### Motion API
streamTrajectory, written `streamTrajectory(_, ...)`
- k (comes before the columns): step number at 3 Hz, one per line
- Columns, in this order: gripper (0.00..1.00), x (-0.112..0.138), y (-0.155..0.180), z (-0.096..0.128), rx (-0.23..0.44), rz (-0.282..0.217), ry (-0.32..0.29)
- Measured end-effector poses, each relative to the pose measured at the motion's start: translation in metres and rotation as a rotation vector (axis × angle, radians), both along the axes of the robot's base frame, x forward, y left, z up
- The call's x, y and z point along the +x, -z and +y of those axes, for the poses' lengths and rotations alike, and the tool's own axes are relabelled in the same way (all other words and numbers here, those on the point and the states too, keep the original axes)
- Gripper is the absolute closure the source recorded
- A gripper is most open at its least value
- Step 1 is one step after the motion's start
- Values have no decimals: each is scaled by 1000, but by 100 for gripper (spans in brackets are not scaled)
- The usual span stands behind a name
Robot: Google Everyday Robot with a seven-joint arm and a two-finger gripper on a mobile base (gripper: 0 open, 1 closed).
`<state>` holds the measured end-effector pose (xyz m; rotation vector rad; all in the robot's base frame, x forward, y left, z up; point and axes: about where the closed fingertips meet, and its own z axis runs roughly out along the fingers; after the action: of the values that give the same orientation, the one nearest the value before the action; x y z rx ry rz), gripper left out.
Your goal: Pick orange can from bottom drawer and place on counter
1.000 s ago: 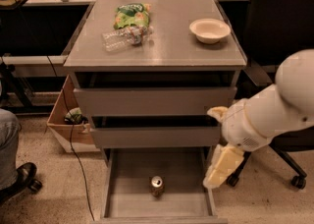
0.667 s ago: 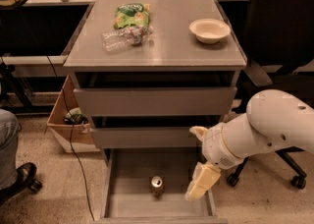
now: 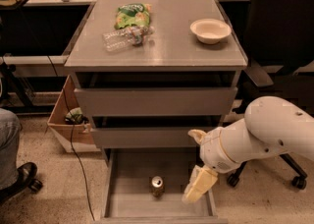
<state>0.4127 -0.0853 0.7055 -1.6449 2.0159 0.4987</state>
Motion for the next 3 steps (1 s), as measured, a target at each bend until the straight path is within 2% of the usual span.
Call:
streamTrajectory(1, 0, -7, 56, 27, 54, 37, -18)
streamTrajectory(2, 0, 13, 155, 55, 123, 42, 6)
streamTrajectory(3, 0, 39, 211, 64, 168, 6, 49)
